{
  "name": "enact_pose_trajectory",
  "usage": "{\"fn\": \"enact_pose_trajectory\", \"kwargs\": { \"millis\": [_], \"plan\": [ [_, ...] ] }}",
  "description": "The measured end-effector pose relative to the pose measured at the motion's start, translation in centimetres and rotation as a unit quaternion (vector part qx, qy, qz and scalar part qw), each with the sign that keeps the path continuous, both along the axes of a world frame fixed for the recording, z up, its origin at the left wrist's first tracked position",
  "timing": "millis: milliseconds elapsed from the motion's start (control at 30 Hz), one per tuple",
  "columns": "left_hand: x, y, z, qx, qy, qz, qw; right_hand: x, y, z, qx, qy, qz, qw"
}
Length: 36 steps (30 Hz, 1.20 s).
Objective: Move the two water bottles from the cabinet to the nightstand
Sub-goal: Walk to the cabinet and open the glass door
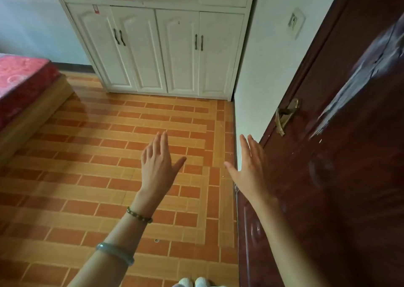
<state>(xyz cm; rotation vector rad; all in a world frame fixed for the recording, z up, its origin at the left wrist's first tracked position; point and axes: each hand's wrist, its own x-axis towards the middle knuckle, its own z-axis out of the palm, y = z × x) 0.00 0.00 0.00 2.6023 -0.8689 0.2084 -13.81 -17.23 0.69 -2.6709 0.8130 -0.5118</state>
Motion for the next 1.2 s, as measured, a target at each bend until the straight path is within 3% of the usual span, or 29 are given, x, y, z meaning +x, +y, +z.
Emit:
{"fn": "enact_pose_trajectory", "kwargs": {
  "millis": [500,1200],
  "plan": [
    [6.4,-5.4,-2.9,0.034,-0.009,-0.019,0.999,7.7,-5.5,-1.2,0.01,-0.014,0.011,1.0],
    [34.2,-23.5,-1.5,0.057,-0.013,-0.042,0.997,33.7,-22.4,0.9,-0.05,-0.041,-0.037,0.997]
  ]
}}
